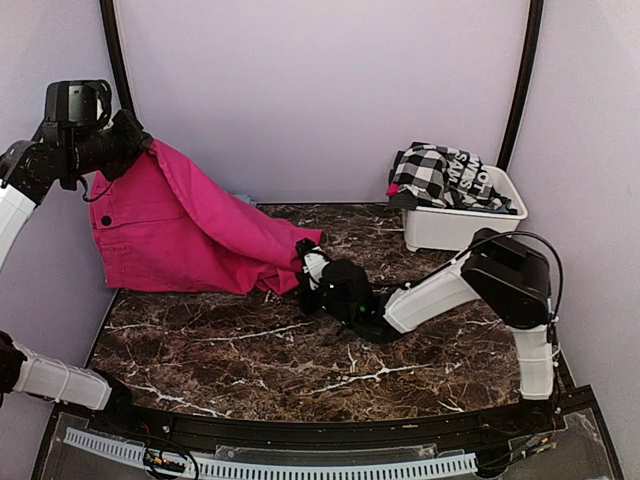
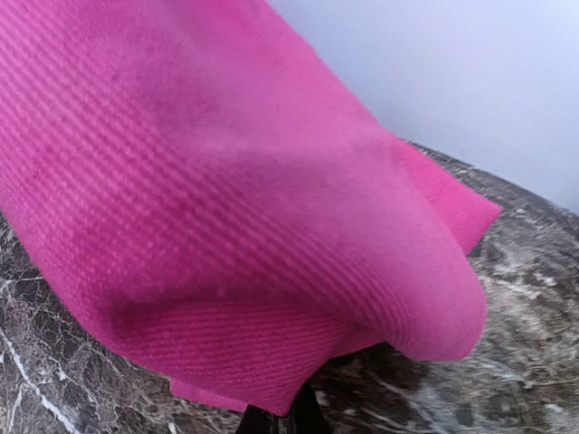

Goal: Fold and stack the mixed laundry pile
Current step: Flatten out the crumpled trousers at the center of the board.

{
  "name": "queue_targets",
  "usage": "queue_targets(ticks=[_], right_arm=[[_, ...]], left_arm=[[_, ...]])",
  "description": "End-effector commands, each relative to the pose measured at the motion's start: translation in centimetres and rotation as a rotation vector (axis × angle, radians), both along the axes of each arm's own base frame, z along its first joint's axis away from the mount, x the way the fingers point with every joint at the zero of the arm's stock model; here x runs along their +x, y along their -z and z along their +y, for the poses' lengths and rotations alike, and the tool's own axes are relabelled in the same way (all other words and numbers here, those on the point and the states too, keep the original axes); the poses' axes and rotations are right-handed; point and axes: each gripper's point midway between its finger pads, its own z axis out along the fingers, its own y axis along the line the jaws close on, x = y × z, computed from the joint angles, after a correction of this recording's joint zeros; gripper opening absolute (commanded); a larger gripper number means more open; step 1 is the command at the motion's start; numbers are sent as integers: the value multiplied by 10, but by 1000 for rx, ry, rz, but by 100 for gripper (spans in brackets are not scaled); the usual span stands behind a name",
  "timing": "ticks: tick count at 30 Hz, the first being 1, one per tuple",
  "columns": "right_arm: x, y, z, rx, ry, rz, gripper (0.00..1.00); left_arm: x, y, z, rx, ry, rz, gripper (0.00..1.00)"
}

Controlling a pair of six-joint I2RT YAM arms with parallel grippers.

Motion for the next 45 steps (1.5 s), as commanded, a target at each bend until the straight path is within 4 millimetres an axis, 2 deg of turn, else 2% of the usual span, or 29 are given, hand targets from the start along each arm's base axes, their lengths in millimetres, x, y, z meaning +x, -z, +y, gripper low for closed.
queue_targets(ticks=[1,4,6,7,8,12,13,15,17,18,20,22,25,27,30,32,34,36,37,38,39,42,45], right_arm=[[1,-116,-42,107,28,-182,0],[-16,-149,-76,35,33,-184,0],[-30,-178,-107,-7,53,-187,0],[-38,-185,-126,-59,68,-164,0],[-46,-204,-147,-67,91,-162,0],[-91,-272,-231,-44,143,-135,0],[-107,-294,-253,6,139,-132,0],[-129,-309,-274,20,90,-106,0],[-143,-312,-284,-22,53,-47,0],[-147,-306,-283,-58,31,-21,0],[-151,-281,-272,-135,-28,42,0],[-153,-243,-250,-214,-109,124,0],[-151,-175,-218,-280,-225,266,0],[-142,-143,-203,-257,-295,360,0],[-103,-104,-190,-195,-319,451,0],[-72,-75,-192,-199,-262,533,24],[-64,-67,-185,-231,-263,603,49],[-74,-64,-184,-230,-254,634,59],[-83,-65,-184,-207,-264,647,62],[-94,-64,-185,-185,-285,665,65],[-104,-61,-190,-174,-290,684,66],[-138,-49,-202,-181,-305,740,66],[-172,-47,-195,-228,-339,719,67]], left_arm=[[-14,-33,17,-1,-48,-134,0],[-14,-30,19,21,-59,-128,0],[-14,-30,18,27,-49,-135,0],[-14,-26,14,32,-25,-128,0],[-15,-28,8,23,11,-142,0],[-21,-11,-10,4,120,-122,0],[-23,-5,-12,-3,135,-115,0],[-29,3,-17,-22,168,-104,0],[-34,12,-20,-38,188,-77,0],[-36,19,-20,-43,185,-56,0],[-40,34,-17,-65,166,-3,0],[-45,54,-9,-52,129,58,0],[-54,89,7,-19,49,173,0],[-57,116,19,9,-22,258,0],[-54,162,38,68,-139,378,0],[-47,184,49,89,-199,433,0],[-38,203,63,92,-251,482,0],[-31,217,81,86,-309,531,0],[-29,220,97,89,-364,543,0],[-26,225,104,97,-387,556,0],[-25,230,119,97,-434,566,0],[-17,247,145,82,-498,609,0],[-13,264,169,52,-564,661,0]])
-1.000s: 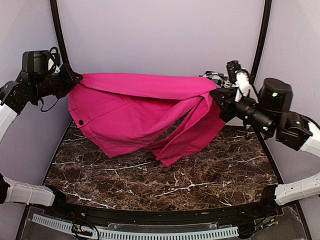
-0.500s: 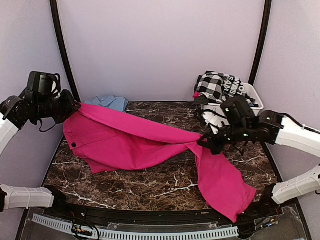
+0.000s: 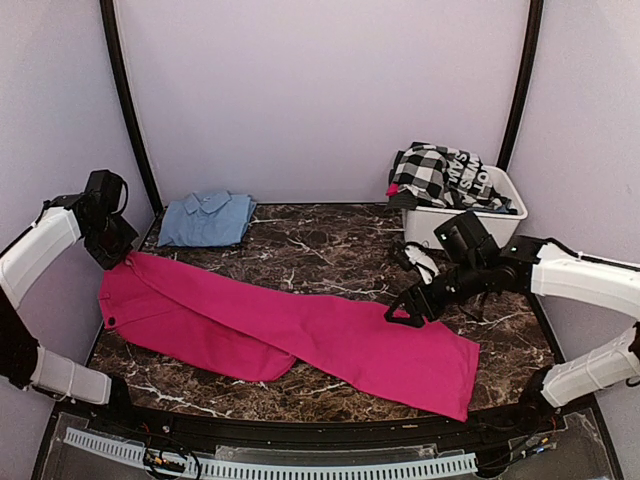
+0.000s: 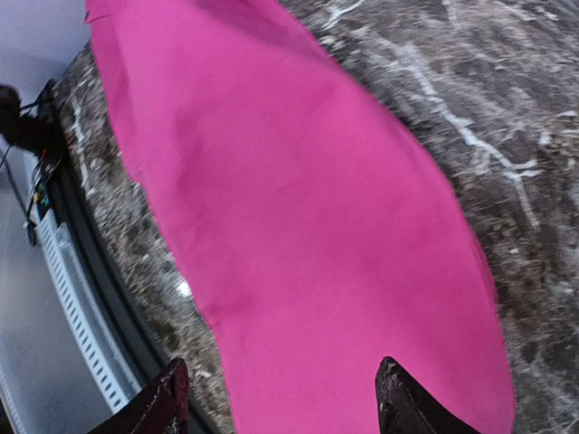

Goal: Fold and stack the mixed laundry pile
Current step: Flatten out the crumpled trousers at the center of the board.

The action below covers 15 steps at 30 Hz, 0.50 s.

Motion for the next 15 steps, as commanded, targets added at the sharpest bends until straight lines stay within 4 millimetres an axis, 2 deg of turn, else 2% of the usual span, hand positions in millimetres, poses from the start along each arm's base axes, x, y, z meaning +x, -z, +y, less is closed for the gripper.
queue_targets(ticks=[1,3,5,8,12,15], right_arm=[[-50,3,15,-4,-60,55,68],[-64,8,21,-20,-75,129,66],[-74,27,20,-100,-67,164,65],[-90,50,18,-218,-55,193,64],[-121,69,23,-342,-85,188,64],[-137,86,16,-489,-91,164,64]], left_arm=[[9,20,35,26,-98,37,0],[11,30,48,33,-134,66,0],[16,38,61,24,-161,81,0],[25,44,65,12,-154,102,0],[29,45,67,3,-155,92,0],[31,45,65,-19,-146,81,0]])
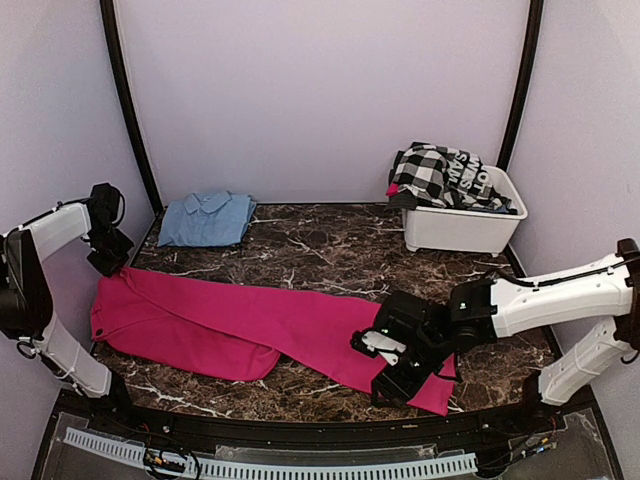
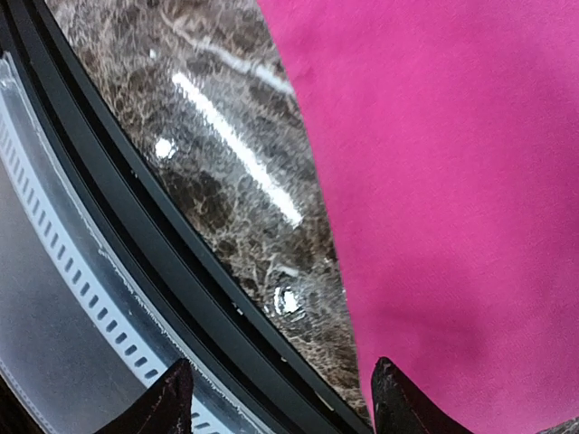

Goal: Fold and stack the mixed laundry pile
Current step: Flatten out the crumpled trousers at the center of the board.

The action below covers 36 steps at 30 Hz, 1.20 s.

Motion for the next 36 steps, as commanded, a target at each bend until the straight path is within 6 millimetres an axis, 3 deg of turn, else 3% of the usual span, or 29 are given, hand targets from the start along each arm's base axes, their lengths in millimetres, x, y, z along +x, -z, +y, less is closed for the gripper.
queue_targets(ticks=[1,12,19,25,26,31,36], right_arm=[[-11,13,-9,-188,29,-85,64],[18,44,-43,-553,90,-308,57],[20,39,-57,-630,116,-348,36],[21,27,-64,-627,138,-371,0],[21,25,-65,-623,139,-375,0],[25,-2,-65,-580,176,-413,0],[48,-62,-82,-483,311,-512,0]], left_arm=[[12,-21,4,7,6,-84,0],[16,-19,-5,-32,40,-119,0],[19,-20,-5,-37,47,-131,0],[21,-19,-6,-40,49,-134,0],[21,-19,-6,-41,50,-134,0],[18,-19,-8,-48,58,-129,0],[16,-48,-6,6,87,-197,0]])
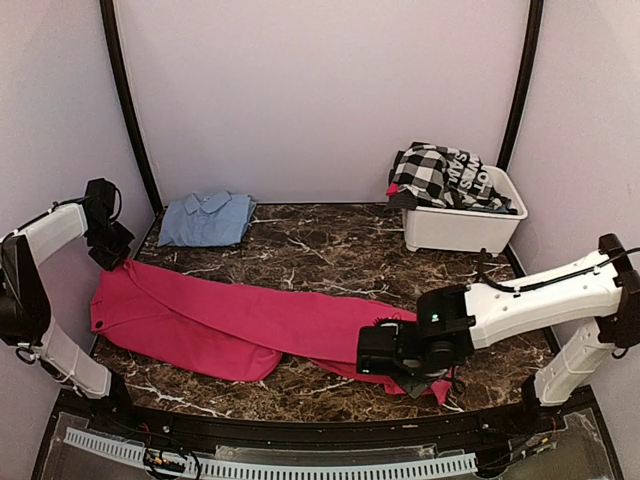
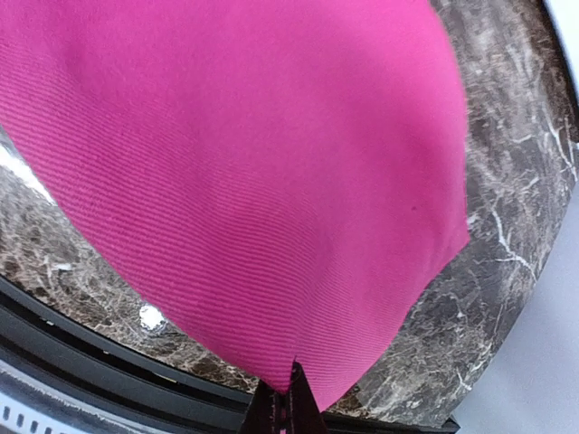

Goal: Fold and stack the mixed laundry pile
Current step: Flatten out the crumpled trousers at the center of the board.

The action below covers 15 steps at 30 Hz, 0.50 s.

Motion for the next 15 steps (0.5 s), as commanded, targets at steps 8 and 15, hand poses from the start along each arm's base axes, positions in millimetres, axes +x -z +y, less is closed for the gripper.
queue_targets(ticks=[8,15], right_arm=[[127,-125,-48,260,258,-307,0],[217,-143,-104,263,355,-428,0]], left_arm=[[12,-52,11,88,29,-122,0],[52,-46,0,35,108,-149,0]])
